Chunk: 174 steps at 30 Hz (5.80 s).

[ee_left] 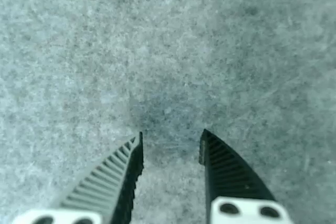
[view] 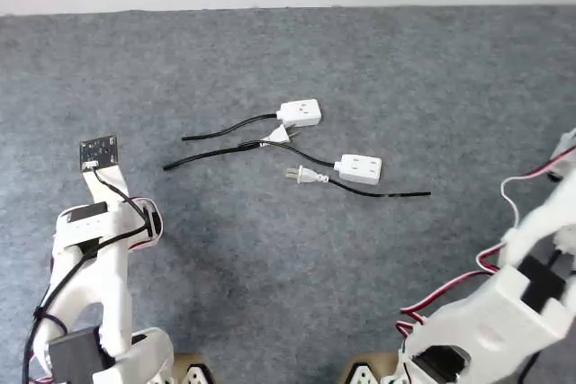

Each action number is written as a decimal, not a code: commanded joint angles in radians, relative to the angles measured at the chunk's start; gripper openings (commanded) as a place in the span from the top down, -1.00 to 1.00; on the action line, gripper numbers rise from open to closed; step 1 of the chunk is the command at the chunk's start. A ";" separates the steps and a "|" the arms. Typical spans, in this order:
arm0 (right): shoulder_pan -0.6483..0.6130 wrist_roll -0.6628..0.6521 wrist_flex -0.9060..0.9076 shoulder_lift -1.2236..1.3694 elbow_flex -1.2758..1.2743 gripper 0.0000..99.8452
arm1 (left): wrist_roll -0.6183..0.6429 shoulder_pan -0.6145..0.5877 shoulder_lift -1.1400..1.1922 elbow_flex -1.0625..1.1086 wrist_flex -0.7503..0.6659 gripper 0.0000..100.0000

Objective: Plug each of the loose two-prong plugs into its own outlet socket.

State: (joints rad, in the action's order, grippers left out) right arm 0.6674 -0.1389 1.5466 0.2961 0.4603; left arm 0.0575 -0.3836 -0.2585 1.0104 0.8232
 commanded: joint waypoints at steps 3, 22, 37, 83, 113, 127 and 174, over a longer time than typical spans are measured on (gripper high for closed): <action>-0.038 0.015 0.136 -0.094 0.089 0.92 | -0.149 0.025 -0.032 -0.054 0.072 0.66; -0.047 -0.055 -0.087 -0.641 -0.686 0.95 | -0.232 0.344 0.064 -0.634 0.370 0.66; -0.127 -0.078 -0.509 -0.932 -1.445 0.95 | -0.664 0.617 0.318 -0.858 0.405 0.66; -0.670 -0.615 -0.401 0.044 -0.404 0.55 | -0.433 0.471 -0.528 0.325 -0.278 0.66; -0.765 -1.313 -0.051 0.170 -0.138 0.55 | -0.514 0.471 -0.528 0.325 -0.252 0.66; -0.803 -1.407 -0.147 0.294 -0.114 0.55 | -0.514 0.471 -0.528 0.326 -0.250 0.66; -1.132 -0.810 0.209 -0.236 -0.124 0.98 | -0.155 0.203 -0.528 0.206 -0.285 0.66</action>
State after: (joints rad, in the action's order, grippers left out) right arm -0.4526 -0.9582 1.7507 0.1519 0.4035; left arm -0.1603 -0.1412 -0.7649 1.2774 0.5562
